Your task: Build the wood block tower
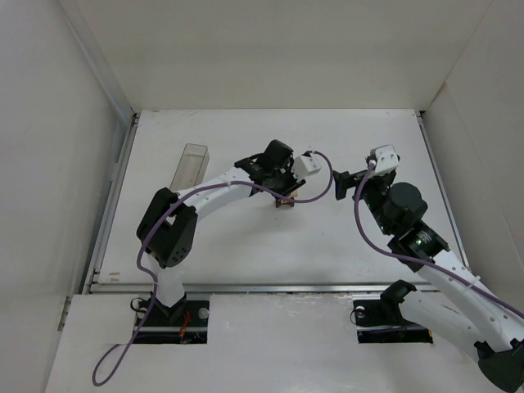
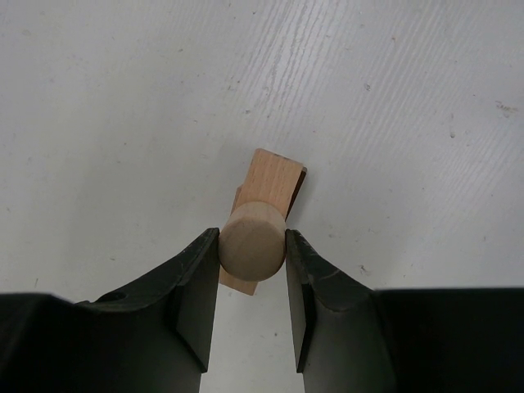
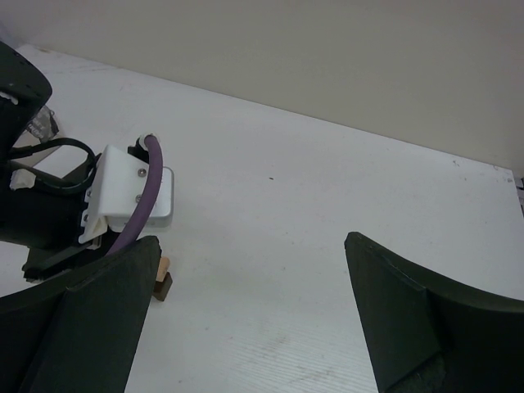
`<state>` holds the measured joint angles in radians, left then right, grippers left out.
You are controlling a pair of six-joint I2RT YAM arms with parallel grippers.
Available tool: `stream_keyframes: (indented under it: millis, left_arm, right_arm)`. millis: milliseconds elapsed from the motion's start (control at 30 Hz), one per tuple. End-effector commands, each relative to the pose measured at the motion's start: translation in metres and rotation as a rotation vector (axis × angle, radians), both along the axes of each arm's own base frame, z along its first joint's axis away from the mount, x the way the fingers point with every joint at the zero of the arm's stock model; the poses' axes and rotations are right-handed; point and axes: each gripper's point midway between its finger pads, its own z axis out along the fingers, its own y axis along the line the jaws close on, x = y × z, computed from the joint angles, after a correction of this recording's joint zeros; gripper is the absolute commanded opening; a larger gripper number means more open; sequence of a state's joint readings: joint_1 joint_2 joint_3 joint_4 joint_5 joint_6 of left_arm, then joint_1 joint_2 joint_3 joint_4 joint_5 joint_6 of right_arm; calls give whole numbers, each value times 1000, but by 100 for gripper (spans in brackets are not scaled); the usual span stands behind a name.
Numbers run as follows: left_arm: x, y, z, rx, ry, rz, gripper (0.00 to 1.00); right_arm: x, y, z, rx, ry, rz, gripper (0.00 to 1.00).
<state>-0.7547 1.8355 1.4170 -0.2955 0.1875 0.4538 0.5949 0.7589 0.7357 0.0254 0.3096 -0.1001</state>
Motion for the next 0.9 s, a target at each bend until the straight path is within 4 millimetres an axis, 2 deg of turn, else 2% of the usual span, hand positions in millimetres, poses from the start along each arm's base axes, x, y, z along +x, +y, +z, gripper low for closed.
stream_keyframes:
  millis: [0, 33, 100, 200, 233, 567, 733, 833, 867]
  left_arm:
    - [8, -11, 19, -54, -22, -4, 0]
    - [9, -11, 17, -47, -14, -4, 0]
    - [8, -11, 13, -36, -2, -4, 7]
    - [8, -5, 10, -22, 13, 5, 26]
    - [8, -5, 10, -22, 13, 6, 28]
    - [7, 0, 8, -11, 26, 2, 26]
    - [5, 0, 11, -16, 31, -4, 48]
    - [1, 0, 10, -18, 45, -13, 56]
    - [0, -1, 10, -23, 50, -19, 63]
  right_arm:
    - [-1, -2, 3, 13, -16, 0, 100]
    - [-1, -2, 3, 13, -16, 0, 100]
    - [-2, -1, 3, 12, -16, 9, 100]
    - [-2, -1, 3, 4, -18, 9, 100]
    - [-2, -1, 3, 4, -18, 9, 100]
    - [-2, -1, 3, 4, -18, 9, 100]
    - [-2, -1, 3, 4, -18, 9, 100]
    - [-2, -1, 3, 4, -18, 9, 100]
    - [-2, -1, 3, 4, -18, 9, 100]
